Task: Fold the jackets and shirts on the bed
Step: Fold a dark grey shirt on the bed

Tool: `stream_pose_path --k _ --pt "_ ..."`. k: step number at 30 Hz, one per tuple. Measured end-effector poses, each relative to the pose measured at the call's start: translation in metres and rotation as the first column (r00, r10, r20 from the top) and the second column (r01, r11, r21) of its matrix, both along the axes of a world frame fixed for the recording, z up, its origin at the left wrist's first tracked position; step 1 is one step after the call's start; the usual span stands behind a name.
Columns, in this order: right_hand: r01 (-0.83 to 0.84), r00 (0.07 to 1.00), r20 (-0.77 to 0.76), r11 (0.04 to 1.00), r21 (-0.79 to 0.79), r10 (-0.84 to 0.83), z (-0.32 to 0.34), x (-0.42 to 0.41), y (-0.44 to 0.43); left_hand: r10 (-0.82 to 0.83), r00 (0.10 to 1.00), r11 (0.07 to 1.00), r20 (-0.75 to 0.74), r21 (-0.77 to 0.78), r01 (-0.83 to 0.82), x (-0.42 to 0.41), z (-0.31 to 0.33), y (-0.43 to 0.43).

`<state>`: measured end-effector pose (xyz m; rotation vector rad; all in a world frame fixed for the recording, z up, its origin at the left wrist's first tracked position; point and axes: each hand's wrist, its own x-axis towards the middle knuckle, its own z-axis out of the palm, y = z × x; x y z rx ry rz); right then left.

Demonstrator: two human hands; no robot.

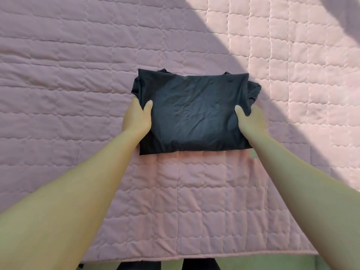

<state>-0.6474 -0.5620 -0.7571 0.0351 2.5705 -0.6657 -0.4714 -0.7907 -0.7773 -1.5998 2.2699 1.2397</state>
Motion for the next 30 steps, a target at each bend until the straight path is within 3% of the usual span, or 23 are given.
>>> stream_pose_path --k 5,10,16,22,30 --pt "-0.131 0.962 -0.246 0.99 -0.047 0.116 0.028 0.025 -0.004 0.031 0.999 0.992 -0.044 -0.124 -0.036 0.01 0.034 0.02" --pt "-0.163 0.957 -0.265 0.974 -0.156 0.118 0.051 0.052 0.013 0.144 0.987 0.983 -0.069 -0.108 -0.151 0.049 0.063 0.054" --pt "-0.297 0.938 -0.249 0.929 -0.222 0.24 0.072 0.09 0.032 0.332 0.941 0.937 -0.068 -0.094 -0.337 0.116 0.084 0.104" --pt "-0.434 0.899 -0.18 0.865 -0.252 0.399 0.094 0.137 0.024 0.552 0.828 0.827 -0.1 -0.058 -0.559 0.198 0.101 0.143" --pt "-0.669 0.736 -0.143 0.681 -0.297 0.661 0.109 0.249 -0.025 0.803 0.578 0.578 -0.148 -0.045 -0.815 0.333 0.124 0.179"
